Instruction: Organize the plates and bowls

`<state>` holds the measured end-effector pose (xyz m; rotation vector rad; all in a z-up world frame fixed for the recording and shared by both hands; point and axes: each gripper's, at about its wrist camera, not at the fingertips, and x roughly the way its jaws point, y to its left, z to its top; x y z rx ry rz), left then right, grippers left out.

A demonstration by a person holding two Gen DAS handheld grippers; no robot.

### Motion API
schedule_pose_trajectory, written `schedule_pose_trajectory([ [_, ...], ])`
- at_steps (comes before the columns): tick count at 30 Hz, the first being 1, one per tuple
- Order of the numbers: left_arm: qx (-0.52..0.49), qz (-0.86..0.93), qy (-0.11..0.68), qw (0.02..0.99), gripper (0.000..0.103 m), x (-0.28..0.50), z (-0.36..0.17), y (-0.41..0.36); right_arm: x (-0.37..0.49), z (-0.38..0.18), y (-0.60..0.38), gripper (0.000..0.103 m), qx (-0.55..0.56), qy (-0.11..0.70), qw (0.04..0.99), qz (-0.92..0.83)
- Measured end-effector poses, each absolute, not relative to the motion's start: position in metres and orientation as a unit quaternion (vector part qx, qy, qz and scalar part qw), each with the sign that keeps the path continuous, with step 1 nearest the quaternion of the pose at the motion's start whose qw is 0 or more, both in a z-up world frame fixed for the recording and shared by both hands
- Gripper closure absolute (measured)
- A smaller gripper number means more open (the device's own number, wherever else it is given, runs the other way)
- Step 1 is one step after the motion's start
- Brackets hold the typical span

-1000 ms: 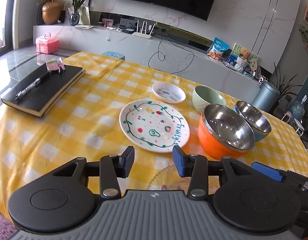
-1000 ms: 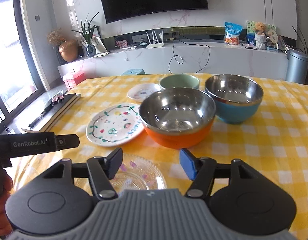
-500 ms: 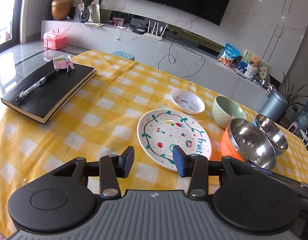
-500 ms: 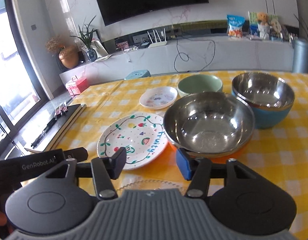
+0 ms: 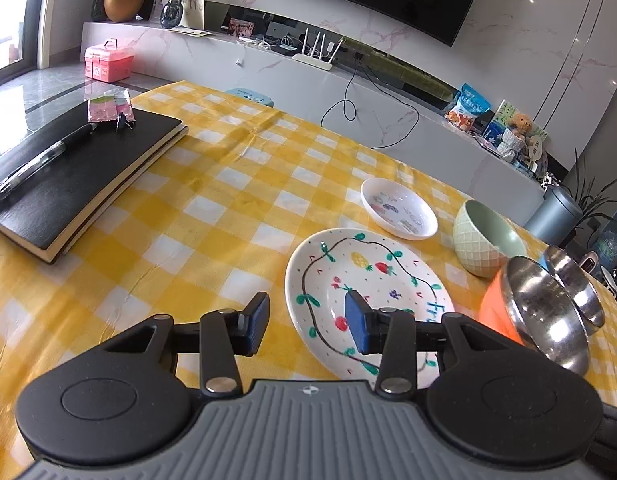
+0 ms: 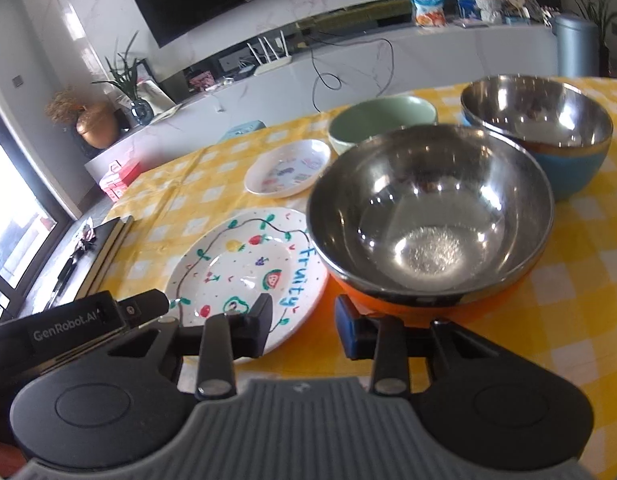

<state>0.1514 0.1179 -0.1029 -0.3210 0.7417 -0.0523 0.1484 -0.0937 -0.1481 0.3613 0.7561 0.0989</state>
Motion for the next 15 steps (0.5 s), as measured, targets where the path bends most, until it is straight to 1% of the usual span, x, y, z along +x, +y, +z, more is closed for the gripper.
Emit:
schedule_pose_trajectory([
  [2, -0.160, -0.025, 0.363, 0.918, 0.060, 0.157, -0.106, 0.120, 0.151, -0.152, -0.093, 0.077, 0.186, 0.370, 0.909, 0.045],
  [3, -0.160, -0.026, 0.362, 0.918, 0.061, 0.160, -0.107, 0.120, 0.152, -0.153, -0.093, 0.079, 0.190, 0.370, 0.908, 0.041],
  [7, -0.162, -0.028, 0.365, 0.916, 0.063, 0.168, -0.113, 0.122, 0.155, -0.158, -0.093, 0.081, 0.208, 0.371, 0.905, 0.028],
  [12, -0.164, -0.037, 0.370, 0.914, 0.074, 0.178, -0.116, 0.123, 0.154, -0.162, -0.092, 0.081, 0.226, 0.369, 0.902, 0.013],
  [13, -0.164, -0.038, 0.370, 0.914, 0.075, 0.180, -0.117, 0.123, 0.154, -0.162, -0.091, 0.082, 0.226, 0.368, 0.902, 0.012],
  [14, -0.163, -0.040, 0.371, 0.913, 0.078, 0.181, -0.118, 0.123, 0.154, -0.163, -0.090, 0.085, 0.228, 0.369, 0.901, 0.013],
  [15, -0.163, -0.041, 0.371, 0.913, 0.080, 0.182, -0.118, 0.123, 0.154, -0.163, -0.090, 0.086, 0.229, 0.369, 0.901, 0.013],
])
